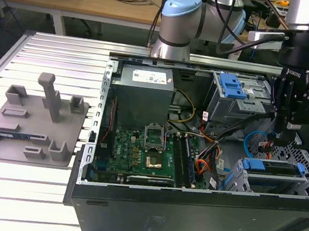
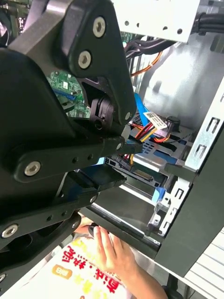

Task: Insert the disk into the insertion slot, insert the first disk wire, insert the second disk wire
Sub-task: 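Insert the first disk wire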

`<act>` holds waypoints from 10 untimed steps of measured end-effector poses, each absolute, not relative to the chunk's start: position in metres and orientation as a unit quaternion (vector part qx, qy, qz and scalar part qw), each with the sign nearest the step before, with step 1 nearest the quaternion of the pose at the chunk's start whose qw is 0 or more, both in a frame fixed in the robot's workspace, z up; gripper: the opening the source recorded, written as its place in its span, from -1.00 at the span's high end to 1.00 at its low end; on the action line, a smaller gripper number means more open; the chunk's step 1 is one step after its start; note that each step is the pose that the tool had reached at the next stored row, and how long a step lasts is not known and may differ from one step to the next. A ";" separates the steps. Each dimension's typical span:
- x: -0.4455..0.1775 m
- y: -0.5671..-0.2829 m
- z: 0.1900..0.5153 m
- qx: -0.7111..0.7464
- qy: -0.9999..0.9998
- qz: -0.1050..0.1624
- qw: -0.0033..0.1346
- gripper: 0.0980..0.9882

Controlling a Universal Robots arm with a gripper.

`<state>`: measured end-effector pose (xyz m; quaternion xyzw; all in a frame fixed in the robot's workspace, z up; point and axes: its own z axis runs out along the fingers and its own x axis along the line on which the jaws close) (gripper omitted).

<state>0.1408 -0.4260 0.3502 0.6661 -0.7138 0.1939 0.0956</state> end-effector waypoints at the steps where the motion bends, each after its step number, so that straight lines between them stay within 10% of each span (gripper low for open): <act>1: 0.141 -0.426 0.350 0.666 -0.714 0.194 0.096 0.39; 10: 0.140 -0.428 0.346 0.666 -0.714 0.194 0.096 0.39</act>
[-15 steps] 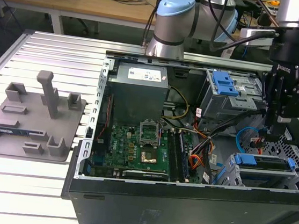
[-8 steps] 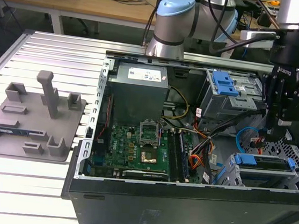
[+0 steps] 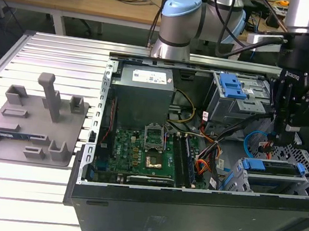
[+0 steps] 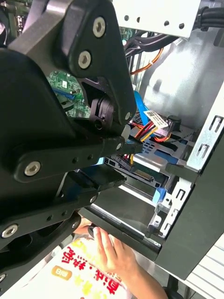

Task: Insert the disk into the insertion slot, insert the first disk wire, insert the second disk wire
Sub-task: 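Insert the first disk wire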

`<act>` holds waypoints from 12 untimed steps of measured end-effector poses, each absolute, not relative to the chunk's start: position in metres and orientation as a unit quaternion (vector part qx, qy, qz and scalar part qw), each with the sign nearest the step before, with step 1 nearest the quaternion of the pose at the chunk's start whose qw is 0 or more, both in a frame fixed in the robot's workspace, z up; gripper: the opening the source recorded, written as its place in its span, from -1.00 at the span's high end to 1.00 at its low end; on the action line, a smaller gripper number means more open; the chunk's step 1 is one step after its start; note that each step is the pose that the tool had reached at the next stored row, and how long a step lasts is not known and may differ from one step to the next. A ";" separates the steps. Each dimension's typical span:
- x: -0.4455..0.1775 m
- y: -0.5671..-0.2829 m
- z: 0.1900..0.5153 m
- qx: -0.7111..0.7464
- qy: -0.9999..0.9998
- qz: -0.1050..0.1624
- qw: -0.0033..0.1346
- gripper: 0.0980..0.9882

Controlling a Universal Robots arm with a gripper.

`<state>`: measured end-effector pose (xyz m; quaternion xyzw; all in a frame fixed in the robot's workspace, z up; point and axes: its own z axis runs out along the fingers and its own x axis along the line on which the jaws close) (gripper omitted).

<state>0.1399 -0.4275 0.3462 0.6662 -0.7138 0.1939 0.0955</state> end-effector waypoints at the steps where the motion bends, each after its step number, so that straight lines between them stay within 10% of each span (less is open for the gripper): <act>1: 0.140 -0.428 0.345 0.666 -0.714 0.194 0.096 0.44; 3: 0.140 -0.428 0.344 0.666 -0.714 0.194 0.096 0.74; 12: 0.140 -0.428 0.343 0.666 -0.714 0.194 0.096 0.77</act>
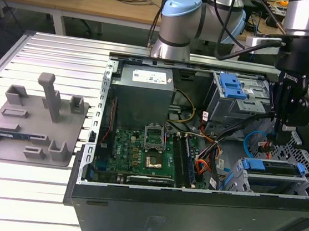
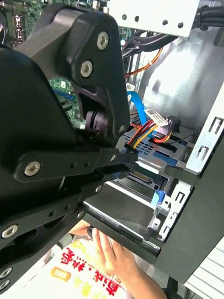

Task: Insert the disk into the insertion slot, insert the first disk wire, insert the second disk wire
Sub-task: 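Insert the first disk wire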

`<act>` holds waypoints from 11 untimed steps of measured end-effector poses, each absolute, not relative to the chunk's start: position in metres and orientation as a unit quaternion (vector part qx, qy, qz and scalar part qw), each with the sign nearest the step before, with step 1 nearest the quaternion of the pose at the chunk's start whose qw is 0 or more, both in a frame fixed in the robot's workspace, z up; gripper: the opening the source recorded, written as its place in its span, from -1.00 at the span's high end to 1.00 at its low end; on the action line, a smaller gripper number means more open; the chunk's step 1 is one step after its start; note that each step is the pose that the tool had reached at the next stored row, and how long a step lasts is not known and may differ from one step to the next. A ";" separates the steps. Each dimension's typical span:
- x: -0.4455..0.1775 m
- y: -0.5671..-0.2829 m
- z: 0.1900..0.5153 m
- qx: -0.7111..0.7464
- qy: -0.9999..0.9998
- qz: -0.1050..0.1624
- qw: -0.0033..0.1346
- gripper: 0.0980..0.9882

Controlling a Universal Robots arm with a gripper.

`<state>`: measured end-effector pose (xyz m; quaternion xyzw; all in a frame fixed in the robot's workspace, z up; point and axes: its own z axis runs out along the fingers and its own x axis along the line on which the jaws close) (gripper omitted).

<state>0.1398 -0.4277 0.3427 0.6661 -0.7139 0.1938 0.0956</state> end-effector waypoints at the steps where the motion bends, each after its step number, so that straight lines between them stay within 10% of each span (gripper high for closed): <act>1: 0.140 -0.428 0.343 0.666 -0.714 0.194 0.096 0.85; 6: 0.140 -0.428 0.343 0.666 -0.714 0.194 0.096 0.85; 11: 0.166 -0.428 0.343 0.673 -0.710 0.166 0.124 0.85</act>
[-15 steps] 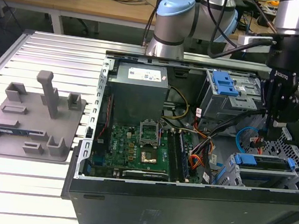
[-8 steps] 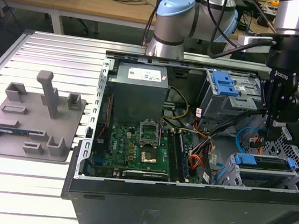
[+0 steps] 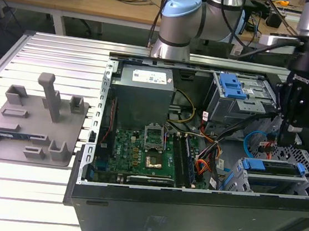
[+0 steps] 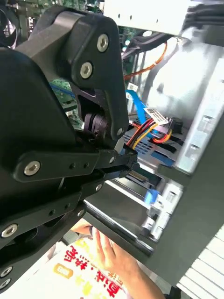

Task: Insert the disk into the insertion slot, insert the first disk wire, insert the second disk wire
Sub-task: 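Insert the first disk wire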

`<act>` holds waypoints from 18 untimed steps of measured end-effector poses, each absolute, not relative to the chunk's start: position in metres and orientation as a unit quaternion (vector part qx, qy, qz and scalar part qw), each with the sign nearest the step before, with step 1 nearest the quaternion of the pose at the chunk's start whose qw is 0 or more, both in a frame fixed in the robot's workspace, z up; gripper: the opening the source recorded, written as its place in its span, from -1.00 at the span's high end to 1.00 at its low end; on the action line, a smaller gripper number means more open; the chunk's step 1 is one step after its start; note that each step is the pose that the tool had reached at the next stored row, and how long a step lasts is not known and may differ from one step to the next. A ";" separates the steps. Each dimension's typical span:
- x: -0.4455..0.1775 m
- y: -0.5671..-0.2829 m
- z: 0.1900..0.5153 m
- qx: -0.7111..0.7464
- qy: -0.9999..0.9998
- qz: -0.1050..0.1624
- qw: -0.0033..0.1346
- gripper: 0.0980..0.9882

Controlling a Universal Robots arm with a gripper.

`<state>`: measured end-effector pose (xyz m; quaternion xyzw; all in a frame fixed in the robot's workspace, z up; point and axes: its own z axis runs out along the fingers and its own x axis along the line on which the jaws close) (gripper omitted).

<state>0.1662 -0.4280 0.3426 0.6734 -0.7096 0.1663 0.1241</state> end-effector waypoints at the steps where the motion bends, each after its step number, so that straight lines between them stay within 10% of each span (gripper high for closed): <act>1: 0.168 -0.429 0.343 0.674 -0.709 0.165 0.125 0.85; 18: 0.180 -0.440 0.342 0.669 -0.720 0.104 0.151 0.85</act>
